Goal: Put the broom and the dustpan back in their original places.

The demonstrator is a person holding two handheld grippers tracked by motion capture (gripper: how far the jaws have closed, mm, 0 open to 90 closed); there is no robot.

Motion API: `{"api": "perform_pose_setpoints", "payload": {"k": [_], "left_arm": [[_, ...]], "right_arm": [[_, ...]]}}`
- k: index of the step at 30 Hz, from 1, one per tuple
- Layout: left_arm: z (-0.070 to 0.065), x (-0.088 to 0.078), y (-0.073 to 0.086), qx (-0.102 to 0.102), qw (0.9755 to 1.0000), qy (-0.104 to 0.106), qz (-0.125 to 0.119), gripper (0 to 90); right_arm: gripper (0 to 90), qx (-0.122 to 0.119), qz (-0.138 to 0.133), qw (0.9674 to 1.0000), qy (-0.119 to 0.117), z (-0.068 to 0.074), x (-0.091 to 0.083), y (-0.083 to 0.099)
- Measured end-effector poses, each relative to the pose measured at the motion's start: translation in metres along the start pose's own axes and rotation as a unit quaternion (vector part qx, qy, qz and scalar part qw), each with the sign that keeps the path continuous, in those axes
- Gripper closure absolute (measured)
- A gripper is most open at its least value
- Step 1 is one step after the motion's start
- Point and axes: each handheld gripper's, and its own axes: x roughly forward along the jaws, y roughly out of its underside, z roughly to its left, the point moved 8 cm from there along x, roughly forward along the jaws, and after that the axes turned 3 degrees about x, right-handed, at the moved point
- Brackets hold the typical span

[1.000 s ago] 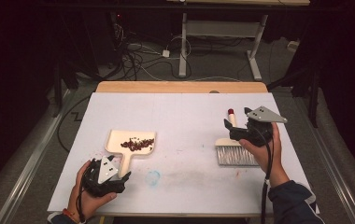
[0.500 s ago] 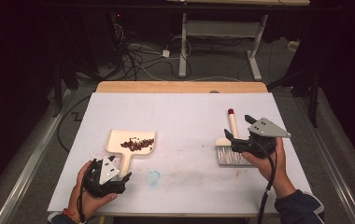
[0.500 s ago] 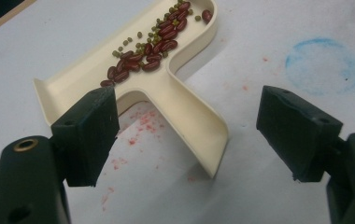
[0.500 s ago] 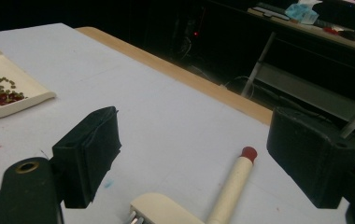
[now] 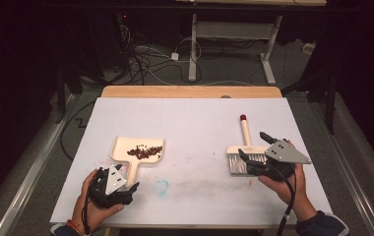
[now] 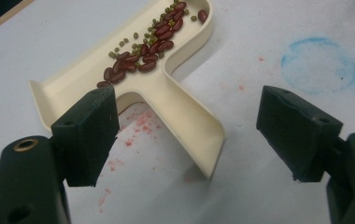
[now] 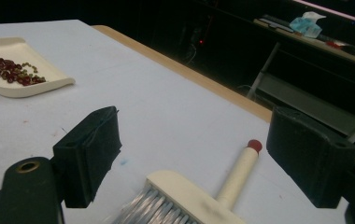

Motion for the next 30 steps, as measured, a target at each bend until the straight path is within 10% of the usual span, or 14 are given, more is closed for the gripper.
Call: {"api": "perform_pose_setpoints", "payload": {"k": [30], "left_arm": [[-0.003,0.002,-0.003,0.011,0.9999,-0.001,-0.005,20.5]], "right_arm": [[18.8,-0.01,0.02,0.9997,0.013,0.004,-0.025,0.056]]}}
